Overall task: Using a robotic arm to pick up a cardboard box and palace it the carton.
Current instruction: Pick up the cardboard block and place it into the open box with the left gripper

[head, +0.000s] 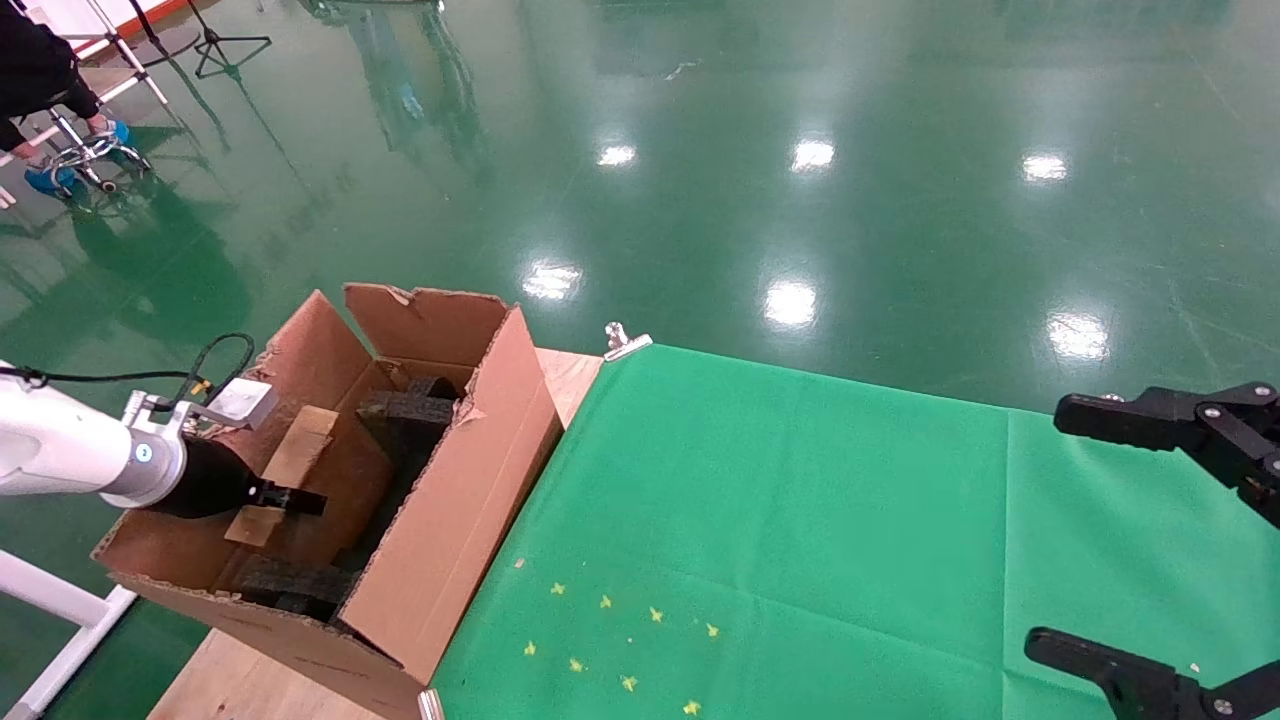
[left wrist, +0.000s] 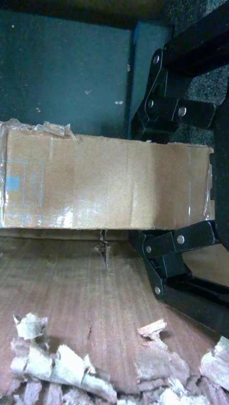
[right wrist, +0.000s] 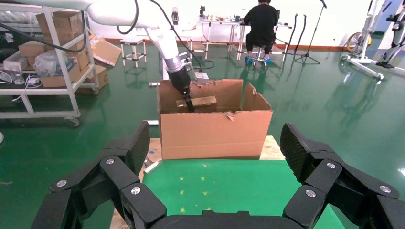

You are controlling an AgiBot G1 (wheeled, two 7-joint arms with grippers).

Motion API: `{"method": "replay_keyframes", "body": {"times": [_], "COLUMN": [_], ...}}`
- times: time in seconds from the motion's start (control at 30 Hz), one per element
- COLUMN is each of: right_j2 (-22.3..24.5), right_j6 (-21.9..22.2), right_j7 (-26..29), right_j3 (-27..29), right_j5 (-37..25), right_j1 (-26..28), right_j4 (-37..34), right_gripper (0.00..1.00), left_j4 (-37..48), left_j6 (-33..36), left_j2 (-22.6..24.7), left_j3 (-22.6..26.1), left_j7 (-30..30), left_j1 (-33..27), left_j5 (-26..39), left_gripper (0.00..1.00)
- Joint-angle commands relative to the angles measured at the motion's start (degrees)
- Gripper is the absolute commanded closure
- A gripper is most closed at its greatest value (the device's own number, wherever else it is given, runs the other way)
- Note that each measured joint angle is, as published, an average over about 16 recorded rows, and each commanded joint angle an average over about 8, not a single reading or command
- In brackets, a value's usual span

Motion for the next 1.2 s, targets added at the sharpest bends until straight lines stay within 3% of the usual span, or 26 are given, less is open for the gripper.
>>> {"method": "replay_keyframes", "body": {"times": [0.03,1.2], "right_j2": [0.0,0.0], "right_j6": [0.0,0.0], "right_j7": [0.0,0.0], "right_j3": [0.0,0.0], "right_j5": [0.0,0.0], "right_j1": [0.0,0.0], "right_j4": [0.0,0.0], "right_gripper": [0.0,0.0], "left_j4": [0.0,-1.7], "left_j6": [-0.2,2.7], "left_j2": [0.1,-1.1], "left_j3": [0.0,-0.3], "left_j7": [-0.1,0.5], "left_j1": [0.0,-4.2], "left_j5": [0.0,-0.5], "left_gripper": [0.0,0.0]}}
